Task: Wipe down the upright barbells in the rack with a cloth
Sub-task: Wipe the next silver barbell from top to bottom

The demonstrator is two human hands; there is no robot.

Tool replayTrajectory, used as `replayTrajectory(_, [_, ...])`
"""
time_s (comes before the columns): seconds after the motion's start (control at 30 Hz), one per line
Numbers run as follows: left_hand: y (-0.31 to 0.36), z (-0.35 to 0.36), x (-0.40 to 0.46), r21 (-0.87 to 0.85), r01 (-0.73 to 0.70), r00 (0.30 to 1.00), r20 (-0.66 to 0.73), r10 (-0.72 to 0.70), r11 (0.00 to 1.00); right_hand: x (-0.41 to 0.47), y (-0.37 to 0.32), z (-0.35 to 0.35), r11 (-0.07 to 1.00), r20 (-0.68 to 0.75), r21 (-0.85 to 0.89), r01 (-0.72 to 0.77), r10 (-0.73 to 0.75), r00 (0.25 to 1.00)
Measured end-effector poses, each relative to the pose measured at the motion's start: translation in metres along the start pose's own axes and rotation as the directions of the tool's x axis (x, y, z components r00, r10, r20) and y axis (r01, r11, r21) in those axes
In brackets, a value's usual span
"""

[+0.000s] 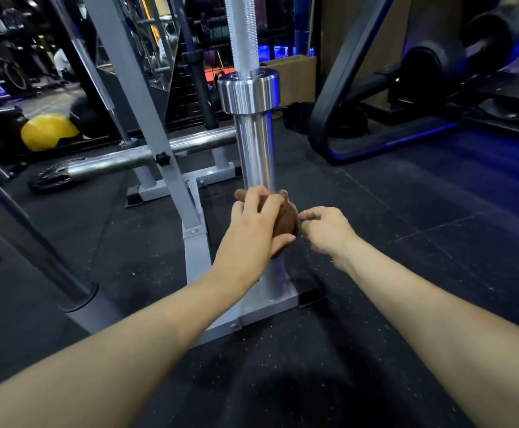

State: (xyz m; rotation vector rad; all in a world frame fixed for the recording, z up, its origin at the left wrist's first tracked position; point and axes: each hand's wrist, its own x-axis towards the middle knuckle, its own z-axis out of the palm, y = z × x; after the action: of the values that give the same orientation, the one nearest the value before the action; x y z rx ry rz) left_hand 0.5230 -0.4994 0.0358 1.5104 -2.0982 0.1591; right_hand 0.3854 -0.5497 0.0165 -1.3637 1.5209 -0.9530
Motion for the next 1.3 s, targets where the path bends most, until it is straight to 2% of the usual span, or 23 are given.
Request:
replayTrajectory(0.1, [0.002, 0.010, 0.008, 0.132, 0.016, 1.000, -0.026, -0.012, 0.991, -0.001, -0.001, 0.000, 1.000, 0.025, 0.007, -0.001, 0.001, 1.000])
replayTrajectory(0.27, [-0.016, 0.013, -0.006, 0.177, 0.019, 0.990, 0.138, -0.044, 0.984, -0.004, -0.005, 0.000, 0.999, 0.011, 0.030, -0.031, 0.031, 0.999])
replayTrajectory(0.37, [-0.040, 0.001, -0.015, 0.168, 0.166, 0.972, 0.137, -0.189, 0.972, -0.008, -0.011, 0.003, 0.999, 0.045, 0.021, -0.025, 0.024, 0.999])
replayTrajectory(0.47, [-0.074, -0.016, -0.016, 0.090, 0.368, 0.927, 0.047, -0.373, 0.926, -0.008, -0.017, 0.012, 1.000, 0.080, 0.002, 0.025, -0.025, 0.996])
replayTrajectory(0.6, [-0.059, -0.001, -0.007, -0.110, 0.289, 0.957, 0.067, -0.283, 0.951, -0.011, -0.020, 0.025, 0.996, 0.111, -0.021, 0.083, -0.080, 0.991])
replayTrajectory(0.7, [-0.045, 0.020, -0.006, -0.233, 0.334, 0.942, 0.059, -0.329, 0.913, -0.013, -0.012, 0.032, 0.995, 0.112, 0.012, 0.098, -0.099, 0.989])
replayTrajectory(0.83, [-0.048, 0.025, -0.010, -0.204, 0.279, 0.960, 0.048, -0.275, 0.938, -0.012, -0.011, 0.033, 0.994, 0.108, 0.027, 0.105, -0.107, 0.988])
replayTrajectory(1.0, [-0.043, 0.018, -0.015, -0.229, 0.208, 0.978, 0.029, -0.207, 0.951, -0.009, -0.013, 0.025, 0.995, 0.167, -0.004, 0.098, -0.096, 0.981])
replayTrajectory(1.13, [-0.024, 0.019, -0.017, -0.186, -0.031, 0.995, 0.089, 0.048, 0.982, -0.007, -0.013, 0.022, 0.996, 0.116, 0.029, 0.082, -0.085, 0.990])
replayTrajectory(1.23, [-0.015, 0.027, -0.006, -0.175, 0.017, 0.998, 0.058, -0.007, 0.984, -0.002, -0.008, 0.015, 0.995, 0.103, 0.087, 0.056, -0.065, 0.993])
replayTrajectory(1.3, [-0.018, 0.028, -0.009, -0.157, 0.059, 0.997, 0.056, -0.051, 0.986, 0.001, -0.003, 0.006, 0.997, 0.123, 0.060, 0.040, -0.047, 0.991])
